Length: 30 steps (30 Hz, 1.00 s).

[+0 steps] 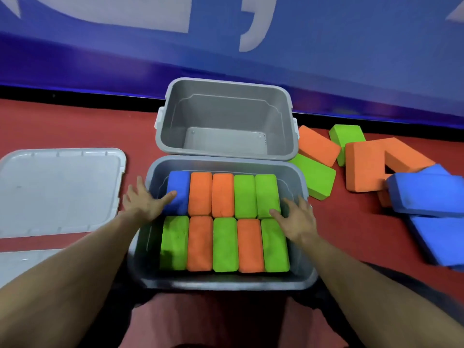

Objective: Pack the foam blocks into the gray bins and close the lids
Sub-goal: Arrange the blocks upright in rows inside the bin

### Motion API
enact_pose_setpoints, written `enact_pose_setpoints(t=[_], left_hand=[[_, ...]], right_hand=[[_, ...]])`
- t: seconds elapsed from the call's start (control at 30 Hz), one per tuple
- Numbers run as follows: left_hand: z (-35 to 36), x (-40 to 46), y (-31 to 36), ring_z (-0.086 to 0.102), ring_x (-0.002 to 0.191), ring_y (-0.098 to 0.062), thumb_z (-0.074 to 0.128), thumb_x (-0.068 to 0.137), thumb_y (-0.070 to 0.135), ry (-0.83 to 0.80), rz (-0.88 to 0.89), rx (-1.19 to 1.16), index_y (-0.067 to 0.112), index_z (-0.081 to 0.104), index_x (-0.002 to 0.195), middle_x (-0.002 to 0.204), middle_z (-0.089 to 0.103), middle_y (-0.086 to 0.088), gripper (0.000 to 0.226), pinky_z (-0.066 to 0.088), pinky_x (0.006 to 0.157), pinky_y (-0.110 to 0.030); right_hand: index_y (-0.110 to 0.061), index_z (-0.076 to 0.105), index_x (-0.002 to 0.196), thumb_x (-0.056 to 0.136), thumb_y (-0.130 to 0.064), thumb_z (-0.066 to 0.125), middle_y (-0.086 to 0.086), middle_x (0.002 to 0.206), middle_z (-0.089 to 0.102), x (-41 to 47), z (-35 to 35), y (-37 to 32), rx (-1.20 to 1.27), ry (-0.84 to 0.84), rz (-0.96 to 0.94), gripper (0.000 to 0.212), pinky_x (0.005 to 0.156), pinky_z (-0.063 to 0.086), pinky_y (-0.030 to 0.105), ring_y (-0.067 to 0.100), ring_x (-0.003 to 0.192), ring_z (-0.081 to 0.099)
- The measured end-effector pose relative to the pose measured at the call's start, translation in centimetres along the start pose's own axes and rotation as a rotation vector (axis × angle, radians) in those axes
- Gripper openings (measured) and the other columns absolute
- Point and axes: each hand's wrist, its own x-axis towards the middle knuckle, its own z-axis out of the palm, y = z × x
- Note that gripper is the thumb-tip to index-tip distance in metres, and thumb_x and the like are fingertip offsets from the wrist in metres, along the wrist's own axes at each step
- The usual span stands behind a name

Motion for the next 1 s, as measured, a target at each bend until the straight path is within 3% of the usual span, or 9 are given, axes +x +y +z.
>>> enact_pose_setpoints(t=[0.07,0.17,0.3,0.47,0.57,0.67,0.8,0.9,1.0], left_hand=[[-0.5,-0.2,-1.7,0.033,0.146,-0.037,0.074,0.070,0.074,-0.168,-0.184,-0.234,0.009,0.011,0.160,0.162,0.027,-0.016,0.128,0.034,0.115,-0.052],[-0.5,-0.7,-2.6,0.047,0.136,-0.034,0.077,0.050,0.082,-0.368,-0.200,-0.288,0.007,0.034,0.153,0.153,0.046,-0.011,0.134,0.041,0.111,-0.052],[-0.2,-1.2,-1.3,0.051,0.129,-0.037,0.076,0.075,0.065,-0.345,-0.131,-0.191,0.002,0.043,0.148,0.147,0.051,-0.015,0.101,0.045,0.106,-0.048],[1.7,-2.1,1.5,0.058,0.107,-0.028,0.068,0.083,0.065,-0.395,-0.018,-0.179,0.012,0.062,0.129,0.126,0.061,-0.009,0.071,0.053,0.090,-0.041],[4.6,-3.7,4.5,0.062,0.107,-0.024,0.063,0.078,0.076,-0.477,0.062,-0.184,0.023,0.069,0.116,0.118,0.067,-0.004,0.065,0.057,0.090,-0.043],[8.1,-6.0,8.4,0.063,0.108,-0.021,0.059,0.090,0.066,-0.524,0.165,-0.174,0.022,0.072,0.111,0.116,0.070,-0.002,0.050,0.056,0.086,-0.036],[12.5,-9.5,14.6,0.063,0.107,-0.017,0.059,0.092,0.060,-0.610,0.220,-0.164,0.023,0.071,0.103,0.113,0.070,0.003,0.041,0.058,0.085,-0.037],[15.7,-11.6,18.6,0.067,0.109,-0.025,0.059,0.092,0.061,-0.649,0.250,-0.161,0.015,0.072,0.107,0.118,0.072,-0.006,0.050,0.060,0.088,-0.041],[18.7,-14.2,21.8,0.065,0.103,-0.022,0.054,0.095,0.061,-0.711,0.304,-0.150,0.019,0.068,0.114,0.123,0.068,-0.009,0.048,0.058,0.083,-0.037]], right_hand=[[-0.036,0.035,0.155,0.091,-0.071,0.053,0.007,0.170,-0.009,-0.8,-0.7,0.7,-0.039,-0.128,0.099,0.075,0.124,0.013,0.048,0.037,0.155,0.003],[-0.025,0.036,0.155,0.093,-0.068,0.052,0.012,0.168,-0.016,-0.7,-1.1,1.5,-0.030,-0.251,0.136,0.078,0.124,0.021,0.039,0.037,0.153,0.021],[-0.010,0.041,0.153,0.087,-0.080,0.039,0.018,0.165,0.019,1.5,-1.8,3.1,-0.089,-0.264,0.141,0.096,0.121,0.028,0.039,0.036,0.149,0.028],[-0.005,0.030,0.156,0.088,-0.076,0.052,0.025,0.151,0.042,3.2,-7.4,6.6,0.142,-0.398,0.404,0.100,0.084,0.058,0.049,0.045,0.112,0.061],[-0.008,0.027,0.158,0.084,-0.084,0.045,0.020,0.159,0.034,3.3,-10.8,11.0,0.101,-0.444,0.421,0.107,0.086,0.053,0.045,0.043,0.130,0.052],[-0.015,0.034,0.157,0.052,-0.109,0.034,0.015,0.163,0.031,2.6,-11.0,16.5,-0.028,-0.346,0.360,0.141,0.118,0.031,0.045,0.035,0.147,0.033],[-0.034,0.013,0.161,0.071,-0.100,0.028,0.007,0.171,-0.004,0.0,-8.0,20.2,-0.041,-0.124,0.454,0.113,0.124,0.011,0.058,0.037,0.156,0.004],[-0.022,0.033,0.157,0.092,-0.075,0.042,0.007,0.168,0.019,-1.3,-5.4,18.2,0.201,-0.038,0.177,0.085,0.126,0.016,0.041,0.023,0.155,0.019],[-0.018,0.051,0.146,0.086,-0.084,0.037,0.007,0.163,0.032,-2.5,-3.1,18.0,0.324,-0.132,0.084,0.090,0.125,0.019,0.036,0.021,0.152,0.027]])
